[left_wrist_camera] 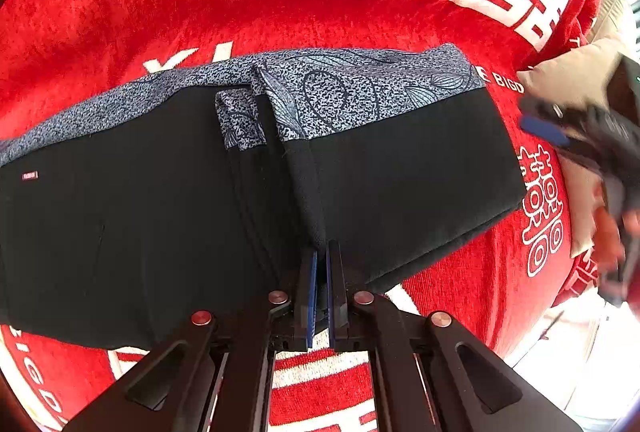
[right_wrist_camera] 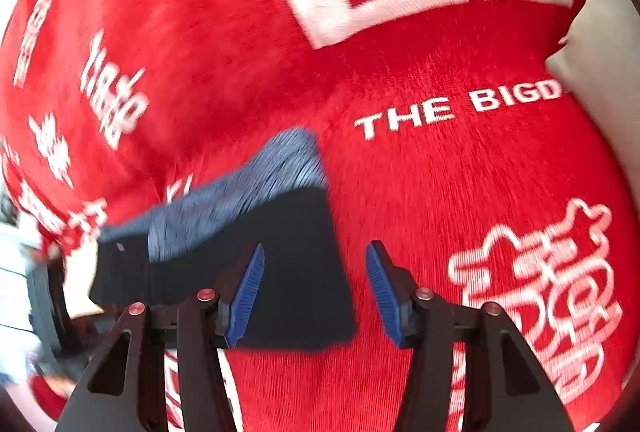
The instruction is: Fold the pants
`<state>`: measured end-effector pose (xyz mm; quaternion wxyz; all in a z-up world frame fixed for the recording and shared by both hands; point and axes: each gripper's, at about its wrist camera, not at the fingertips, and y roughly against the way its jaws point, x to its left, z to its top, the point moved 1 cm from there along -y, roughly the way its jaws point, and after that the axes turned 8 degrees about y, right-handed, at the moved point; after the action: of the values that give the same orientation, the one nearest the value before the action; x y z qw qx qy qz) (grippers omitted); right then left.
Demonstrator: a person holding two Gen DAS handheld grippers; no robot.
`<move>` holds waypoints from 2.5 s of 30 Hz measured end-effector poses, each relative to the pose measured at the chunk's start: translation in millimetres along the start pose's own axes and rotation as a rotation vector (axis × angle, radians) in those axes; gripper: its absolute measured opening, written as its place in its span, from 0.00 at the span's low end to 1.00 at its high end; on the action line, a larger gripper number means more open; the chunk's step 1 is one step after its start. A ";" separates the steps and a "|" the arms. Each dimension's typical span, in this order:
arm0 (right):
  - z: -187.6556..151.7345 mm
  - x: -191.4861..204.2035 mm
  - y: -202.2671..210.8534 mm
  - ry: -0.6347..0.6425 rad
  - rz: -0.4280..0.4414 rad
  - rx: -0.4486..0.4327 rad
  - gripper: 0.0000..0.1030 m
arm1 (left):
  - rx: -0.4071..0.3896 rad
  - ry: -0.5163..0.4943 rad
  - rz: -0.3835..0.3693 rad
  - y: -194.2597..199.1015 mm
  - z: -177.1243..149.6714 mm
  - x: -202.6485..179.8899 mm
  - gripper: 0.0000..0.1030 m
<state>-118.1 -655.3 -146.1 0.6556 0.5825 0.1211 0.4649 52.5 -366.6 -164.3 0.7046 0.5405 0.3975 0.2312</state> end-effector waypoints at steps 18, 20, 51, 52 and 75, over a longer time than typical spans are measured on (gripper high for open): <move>23.3 -51.5 -72.2 -0.296 0.328 0.116 0.27 | 0.006 -0.025 0.069 -9.5 5.0 -9.5 0.05; 27.4 -45.6 -70.7 -0.293 0.274 0.130 0.41 | -0.010 -0.023 0.079 -1.4 3.8 -10.8 0.05; -23.1 40.4 1.1 0.098 -0.048 0.161 0.24 | -0.109 0.098 0.215 -11.8 4.0 -20.4 0.06; -23.0 42.3 1.8 0.110 -0.052 0.164 0.25 | -0.114 0.106 0.214 -10.9 3.0 -20.7 0.06; -63.0 98.9 8.1 0.242 -0.087 0.185 0.39 | -0.181 0.224 0.217 28.8 -42.9 7.5 0.92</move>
<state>-112.8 -541.0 -119.6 0.5994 0.5742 0.2669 0.4898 25.1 -327.3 -143.7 0.6726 0.4854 0.3904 0.3996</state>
